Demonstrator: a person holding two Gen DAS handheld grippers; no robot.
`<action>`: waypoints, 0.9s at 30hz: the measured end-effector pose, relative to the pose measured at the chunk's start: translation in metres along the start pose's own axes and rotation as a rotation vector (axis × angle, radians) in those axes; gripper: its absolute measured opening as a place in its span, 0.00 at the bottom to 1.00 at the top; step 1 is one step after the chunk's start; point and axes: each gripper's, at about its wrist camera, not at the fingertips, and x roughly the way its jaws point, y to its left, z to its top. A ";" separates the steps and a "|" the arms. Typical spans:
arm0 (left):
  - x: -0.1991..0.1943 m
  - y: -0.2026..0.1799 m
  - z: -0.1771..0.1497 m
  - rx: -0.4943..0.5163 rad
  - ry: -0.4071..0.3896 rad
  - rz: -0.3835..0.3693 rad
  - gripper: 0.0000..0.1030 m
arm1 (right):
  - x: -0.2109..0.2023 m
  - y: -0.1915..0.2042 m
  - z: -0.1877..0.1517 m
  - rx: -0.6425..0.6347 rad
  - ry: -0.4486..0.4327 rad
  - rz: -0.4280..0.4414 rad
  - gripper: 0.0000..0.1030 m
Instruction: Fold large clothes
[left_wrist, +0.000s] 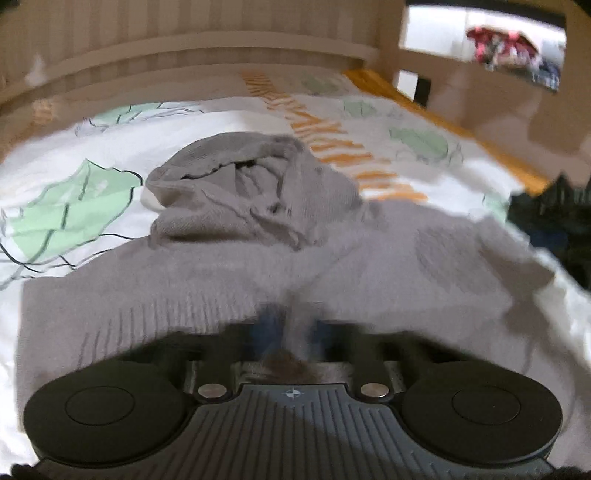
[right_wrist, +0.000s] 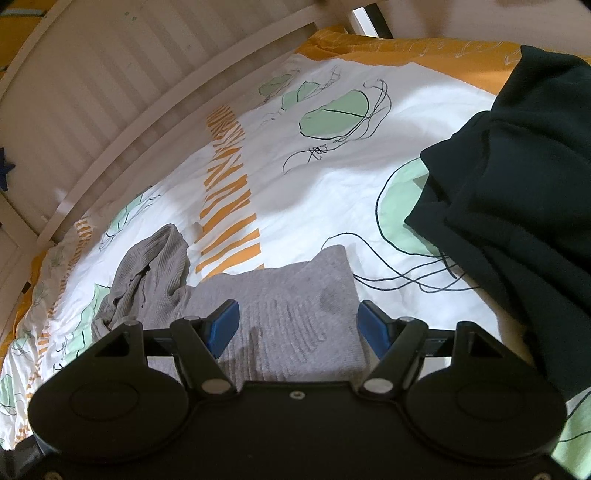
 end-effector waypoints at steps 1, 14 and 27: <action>-0.001 0.001 0.004 -0.016 0.001 -0.012 0.04 | 0.000 0.000 0.000 0.000 0.000 -0.001 0.72; -0.107 0.063 0.093 -0.312 -0.197 -0.208 0.04 | -0.002 -0.001 0.002 -0.023 -0.012 -0.017 0.72; -0.065 0.128 0.038 -0.459 -0.002 -0.062 0.04 | 0.007 0.008 -0.004 -0.074 0.047 -0.005 0.72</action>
